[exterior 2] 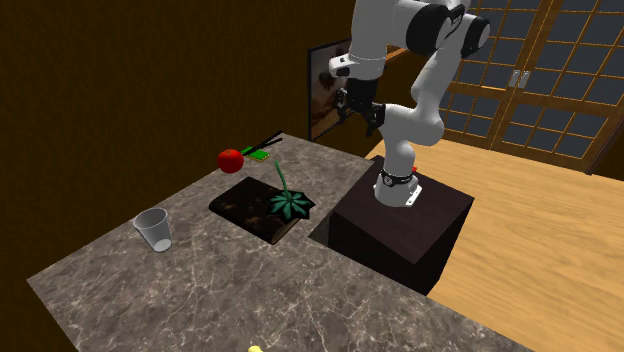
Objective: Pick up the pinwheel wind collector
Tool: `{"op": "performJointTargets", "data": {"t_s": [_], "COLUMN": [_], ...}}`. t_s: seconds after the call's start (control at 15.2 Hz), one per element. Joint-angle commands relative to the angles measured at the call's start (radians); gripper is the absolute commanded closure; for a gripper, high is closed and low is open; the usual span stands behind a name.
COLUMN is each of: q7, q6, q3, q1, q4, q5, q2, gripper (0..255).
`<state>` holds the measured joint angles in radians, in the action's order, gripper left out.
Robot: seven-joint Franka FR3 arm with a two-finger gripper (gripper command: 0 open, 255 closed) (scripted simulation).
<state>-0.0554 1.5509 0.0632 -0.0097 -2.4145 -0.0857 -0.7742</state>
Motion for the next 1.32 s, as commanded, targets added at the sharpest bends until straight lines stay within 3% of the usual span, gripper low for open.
{"op": "performJointTargets", "data": {"t_s": [0.0, 0.66, 1.25], "q7": [0.000, -0.418, -0.757], "q6": [0.000, 0.274, 0.612], "q3": [0.000, -0.206, -0.410], "q1": [0.000, 0.011, -0.002], "q4": [0.000, -0.224, -0.278], "q5": [0.000, -0.227, -0.435], "q2": [0.000, 0.032, 0.262], "gripper": [0, 0, 0]}}
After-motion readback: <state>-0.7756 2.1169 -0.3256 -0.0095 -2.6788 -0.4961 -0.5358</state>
